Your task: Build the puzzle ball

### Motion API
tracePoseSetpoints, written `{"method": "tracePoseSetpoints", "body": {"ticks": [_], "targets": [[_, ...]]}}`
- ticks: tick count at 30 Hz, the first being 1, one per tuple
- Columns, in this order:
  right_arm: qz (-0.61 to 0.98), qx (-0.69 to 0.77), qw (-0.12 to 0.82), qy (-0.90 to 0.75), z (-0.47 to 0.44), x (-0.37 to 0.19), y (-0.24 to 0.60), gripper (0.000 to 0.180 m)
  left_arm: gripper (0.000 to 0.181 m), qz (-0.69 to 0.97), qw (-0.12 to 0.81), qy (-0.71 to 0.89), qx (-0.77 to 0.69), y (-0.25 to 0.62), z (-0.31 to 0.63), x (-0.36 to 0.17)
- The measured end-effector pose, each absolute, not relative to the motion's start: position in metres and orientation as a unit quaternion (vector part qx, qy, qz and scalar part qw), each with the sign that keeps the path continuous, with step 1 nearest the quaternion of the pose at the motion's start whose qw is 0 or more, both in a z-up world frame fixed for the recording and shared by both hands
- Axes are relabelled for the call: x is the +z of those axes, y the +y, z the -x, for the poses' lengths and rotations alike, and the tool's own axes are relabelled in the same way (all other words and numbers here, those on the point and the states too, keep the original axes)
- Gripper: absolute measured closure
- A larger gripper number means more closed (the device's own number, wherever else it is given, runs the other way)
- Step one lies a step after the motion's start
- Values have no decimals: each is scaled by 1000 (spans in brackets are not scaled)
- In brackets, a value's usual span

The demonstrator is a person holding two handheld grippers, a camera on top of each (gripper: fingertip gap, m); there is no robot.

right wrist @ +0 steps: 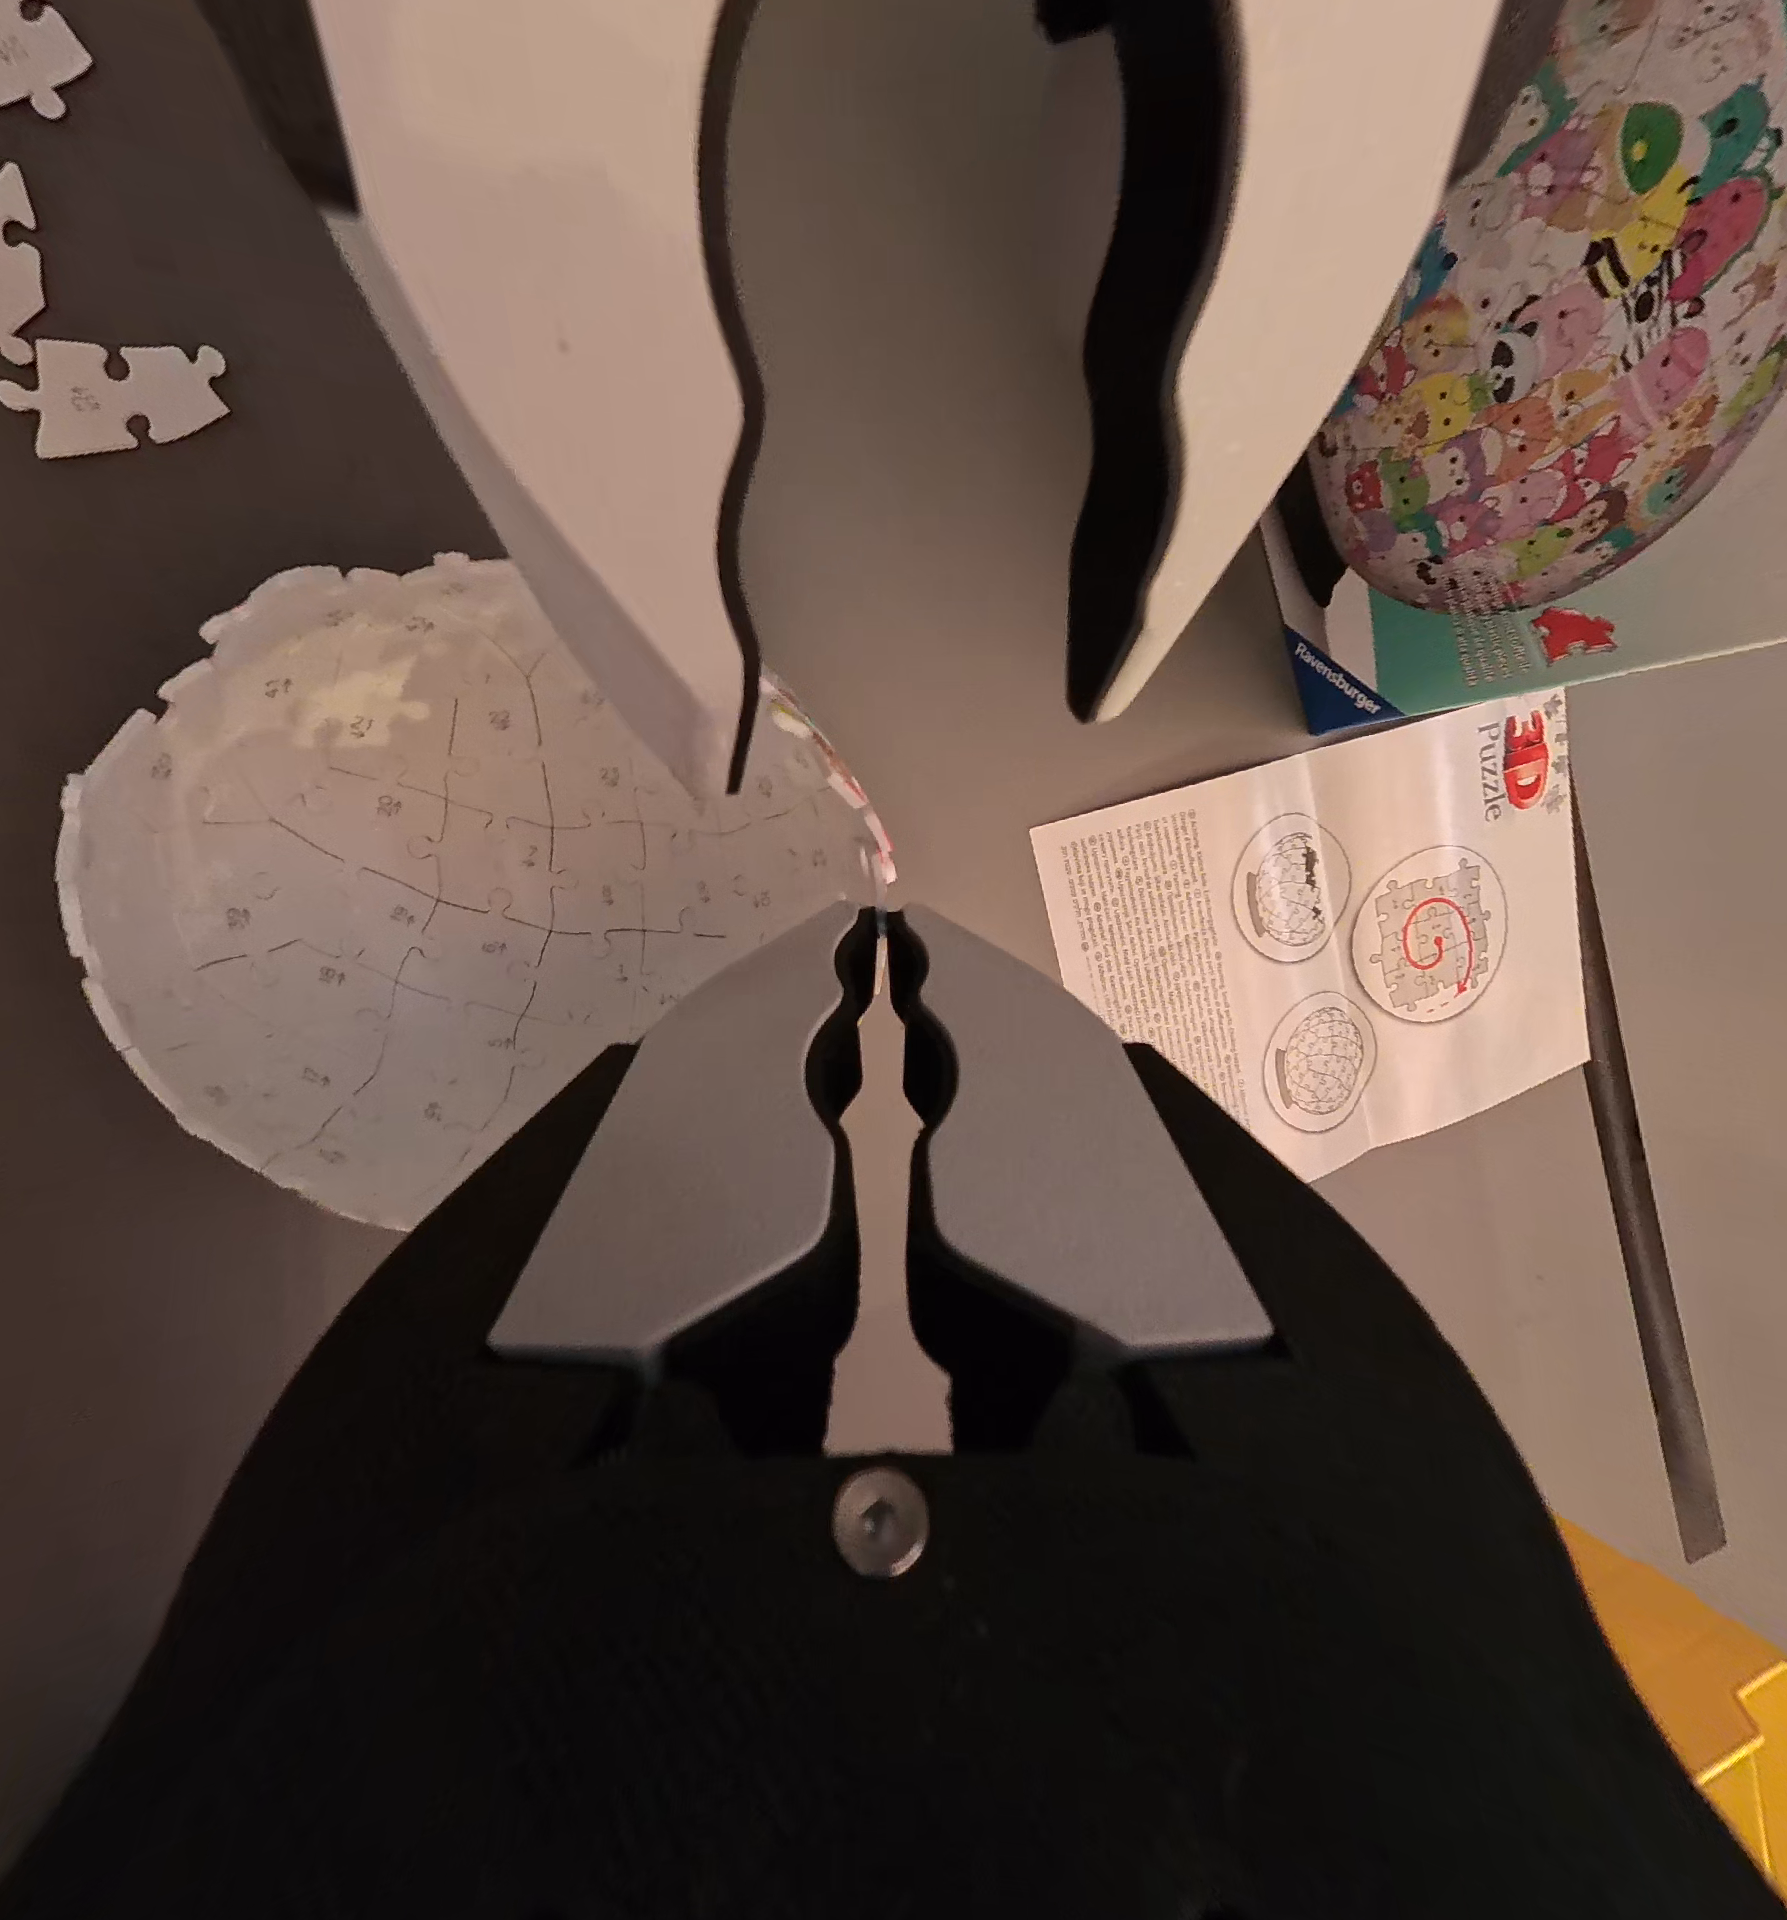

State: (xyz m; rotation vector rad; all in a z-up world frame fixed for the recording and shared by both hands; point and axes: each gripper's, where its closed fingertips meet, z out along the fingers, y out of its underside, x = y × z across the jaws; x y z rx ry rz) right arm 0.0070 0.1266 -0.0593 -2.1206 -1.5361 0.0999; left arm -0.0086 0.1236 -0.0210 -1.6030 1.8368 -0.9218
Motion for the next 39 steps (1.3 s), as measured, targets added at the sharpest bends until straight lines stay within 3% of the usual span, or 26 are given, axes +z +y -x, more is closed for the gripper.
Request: {"method": "tracePoseSetpoints", "body": {"ticks": [39], "targets": [[790, 40, 252, -558, -8, -60, 127, 176, 133, 595, 254, 708, -284, 124, -4, -49]]}}
